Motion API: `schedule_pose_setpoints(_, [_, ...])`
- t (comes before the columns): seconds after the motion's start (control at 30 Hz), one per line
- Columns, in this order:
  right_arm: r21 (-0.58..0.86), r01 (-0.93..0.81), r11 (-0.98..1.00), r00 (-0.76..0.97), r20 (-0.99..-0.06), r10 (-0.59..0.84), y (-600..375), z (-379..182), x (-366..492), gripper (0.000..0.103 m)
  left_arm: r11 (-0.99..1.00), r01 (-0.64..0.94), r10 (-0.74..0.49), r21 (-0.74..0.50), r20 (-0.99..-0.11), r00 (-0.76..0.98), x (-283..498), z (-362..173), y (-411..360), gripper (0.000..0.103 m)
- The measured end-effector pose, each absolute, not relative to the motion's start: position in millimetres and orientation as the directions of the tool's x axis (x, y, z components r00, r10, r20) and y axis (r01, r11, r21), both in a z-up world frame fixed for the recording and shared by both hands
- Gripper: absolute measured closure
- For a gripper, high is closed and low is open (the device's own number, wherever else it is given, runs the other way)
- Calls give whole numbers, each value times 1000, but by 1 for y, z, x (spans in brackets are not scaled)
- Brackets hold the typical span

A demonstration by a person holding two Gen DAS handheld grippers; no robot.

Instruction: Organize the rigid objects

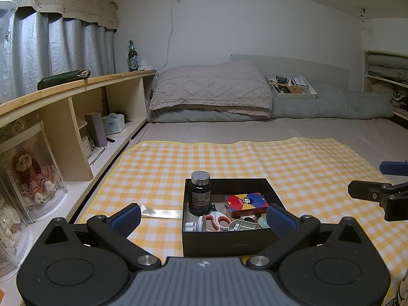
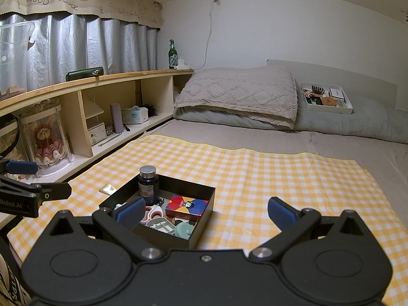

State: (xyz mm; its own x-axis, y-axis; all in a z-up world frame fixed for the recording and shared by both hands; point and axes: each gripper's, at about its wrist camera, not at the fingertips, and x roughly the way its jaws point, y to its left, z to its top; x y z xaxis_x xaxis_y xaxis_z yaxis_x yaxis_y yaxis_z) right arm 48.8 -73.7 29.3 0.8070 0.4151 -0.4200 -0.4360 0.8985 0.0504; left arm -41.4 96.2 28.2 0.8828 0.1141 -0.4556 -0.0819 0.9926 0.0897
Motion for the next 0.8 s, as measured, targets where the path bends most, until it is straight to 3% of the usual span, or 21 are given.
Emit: schedule_pose_setpoints(0.8, [50,-435,899,808,-419,415,-74,29,48,0,992,-86,118,90,-456,882,-42,28,97,0])
